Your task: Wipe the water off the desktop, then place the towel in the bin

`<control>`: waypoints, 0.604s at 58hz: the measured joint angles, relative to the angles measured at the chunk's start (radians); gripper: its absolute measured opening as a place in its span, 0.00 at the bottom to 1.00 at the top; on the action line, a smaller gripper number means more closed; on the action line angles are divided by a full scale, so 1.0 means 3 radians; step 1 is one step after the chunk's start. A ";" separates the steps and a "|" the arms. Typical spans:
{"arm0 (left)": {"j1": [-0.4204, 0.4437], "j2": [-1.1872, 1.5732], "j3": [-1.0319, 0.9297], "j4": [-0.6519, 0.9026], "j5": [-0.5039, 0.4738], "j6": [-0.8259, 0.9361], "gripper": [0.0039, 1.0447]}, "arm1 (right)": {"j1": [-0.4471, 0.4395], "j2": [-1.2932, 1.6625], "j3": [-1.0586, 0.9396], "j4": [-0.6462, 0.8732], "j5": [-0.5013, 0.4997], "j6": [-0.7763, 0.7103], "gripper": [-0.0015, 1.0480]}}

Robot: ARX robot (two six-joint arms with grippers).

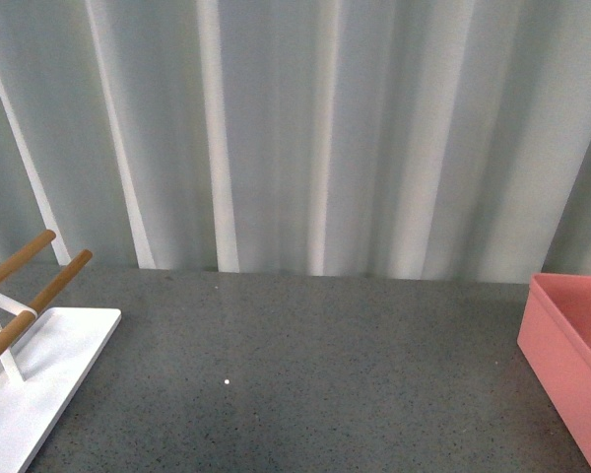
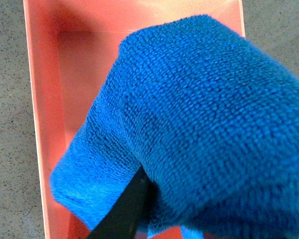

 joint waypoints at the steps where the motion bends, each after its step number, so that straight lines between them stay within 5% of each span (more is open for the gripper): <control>1: 0.0000 0.0000 0.0000 0.0000 0.0000 0.0000 0.94 | 0.0000 -0.0001 0.0000 0.0000 0.0000 0.0000 0.34; 23: 0.0000 0.0000 0.0000 0.0000 0.0000 0.0000 0.94 | 0.0000 -0.0006 0.0000 0.0000 0.0001 0.0000 0.95; 35: 0.0000 0.0000 0.0000 0.0000 0.0000 -0.0001 0.94 | 0.0000 -0.0006 0.0000 0.0000 0.0001 -0.0003 0.93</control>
